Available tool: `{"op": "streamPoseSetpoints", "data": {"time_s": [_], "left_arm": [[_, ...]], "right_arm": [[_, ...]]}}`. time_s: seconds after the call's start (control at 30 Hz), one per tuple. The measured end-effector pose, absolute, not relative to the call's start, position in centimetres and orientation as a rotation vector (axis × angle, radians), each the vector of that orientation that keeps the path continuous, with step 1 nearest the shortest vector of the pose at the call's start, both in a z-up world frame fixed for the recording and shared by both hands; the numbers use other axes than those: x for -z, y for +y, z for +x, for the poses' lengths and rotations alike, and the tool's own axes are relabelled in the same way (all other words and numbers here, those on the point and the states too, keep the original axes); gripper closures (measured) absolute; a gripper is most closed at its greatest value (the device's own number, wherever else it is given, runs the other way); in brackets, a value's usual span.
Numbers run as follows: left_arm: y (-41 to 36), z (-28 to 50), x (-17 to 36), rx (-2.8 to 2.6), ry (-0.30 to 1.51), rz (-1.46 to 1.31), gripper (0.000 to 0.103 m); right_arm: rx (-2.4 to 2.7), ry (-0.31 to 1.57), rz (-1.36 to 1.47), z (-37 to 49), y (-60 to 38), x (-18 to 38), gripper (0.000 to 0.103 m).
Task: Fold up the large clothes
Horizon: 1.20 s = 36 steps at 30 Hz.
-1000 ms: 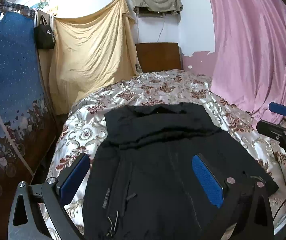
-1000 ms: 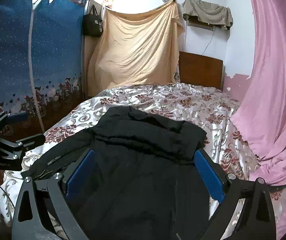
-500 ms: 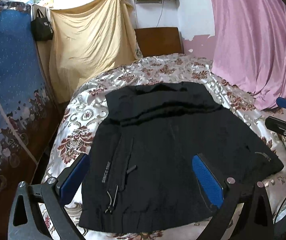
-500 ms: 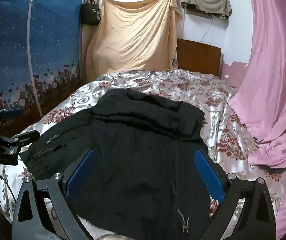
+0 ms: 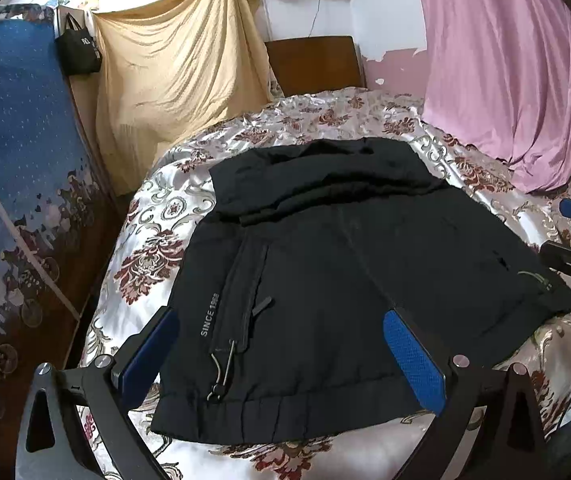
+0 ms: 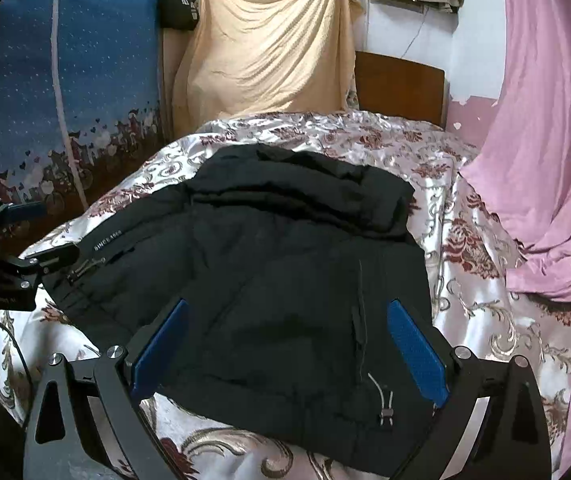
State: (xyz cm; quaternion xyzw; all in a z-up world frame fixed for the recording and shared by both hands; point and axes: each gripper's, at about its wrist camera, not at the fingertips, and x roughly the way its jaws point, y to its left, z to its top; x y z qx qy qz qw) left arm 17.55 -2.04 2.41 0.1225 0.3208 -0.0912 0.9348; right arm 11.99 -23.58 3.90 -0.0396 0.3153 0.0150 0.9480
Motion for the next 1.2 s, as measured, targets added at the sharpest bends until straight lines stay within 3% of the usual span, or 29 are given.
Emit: {"op": "streamPoseSetpoints", "data": {"time_s": [0.33,0.7,1.07,1.2], "left_arm": [[0.4,17.4,0.1,0.244,0.731,0.293,0.000],[1.7,17.0,4.1,0.368,0.865,0.445,0.000],[1.1,18.0,6.2,0.397,0.965,0.562,0.000],[0.5,18.1,6.5,0.377,0.959,0.589,0.000]], "right_arm": [[-0.008,0.687,-0.090,11.6,-24.7,-2.3,0.006],[-0.026,0.885,-0.140,11.7,-26.3,2.2,0.006],[-0.114,0.968,-0.138,10.9,-26.7,4.4,0.006],[-0.112,0.977,-0.131,11.2,-26.8,4.5,0.002]]}}
